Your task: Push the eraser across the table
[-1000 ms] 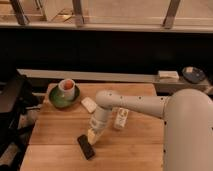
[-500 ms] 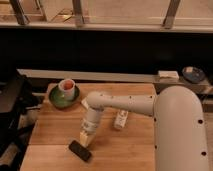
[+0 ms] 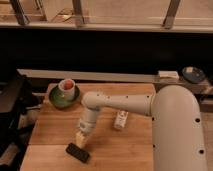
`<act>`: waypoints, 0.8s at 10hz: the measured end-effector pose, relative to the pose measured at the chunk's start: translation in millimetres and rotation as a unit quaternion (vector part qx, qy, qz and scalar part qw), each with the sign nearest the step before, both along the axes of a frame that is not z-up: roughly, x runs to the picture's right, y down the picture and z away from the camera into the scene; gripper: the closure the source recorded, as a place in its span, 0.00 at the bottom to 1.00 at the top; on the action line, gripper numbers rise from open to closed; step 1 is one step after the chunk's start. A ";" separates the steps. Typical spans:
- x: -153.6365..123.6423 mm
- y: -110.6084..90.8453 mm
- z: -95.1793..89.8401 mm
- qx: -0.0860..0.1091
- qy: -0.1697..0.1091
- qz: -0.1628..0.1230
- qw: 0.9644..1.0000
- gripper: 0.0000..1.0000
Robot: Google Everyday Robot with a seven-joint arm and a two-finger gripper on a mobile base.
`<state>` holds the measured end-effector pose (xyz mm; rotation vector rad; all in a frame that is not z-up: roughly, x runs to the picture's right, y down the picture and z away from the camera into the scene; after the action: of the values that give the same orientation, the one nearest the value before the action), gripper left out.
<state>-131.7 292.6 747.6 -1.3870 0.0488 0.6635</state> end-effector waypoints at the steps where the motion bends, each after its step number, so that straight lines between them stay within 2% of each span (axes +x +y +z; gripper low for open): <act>1: -2.3 2.2 -3.1 -0.002 -0.004 0.000 1.000 1.00; 5: -8.9 11.4 -16.3 -0.013 -0.017 0.013 1.000 1.00; 8: -3.8 10.8 -20.2 -0.006 -0.012 0.012 1.000 1.00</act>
<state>-135.5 303.5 727.4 -1.4087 0.0163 0.6667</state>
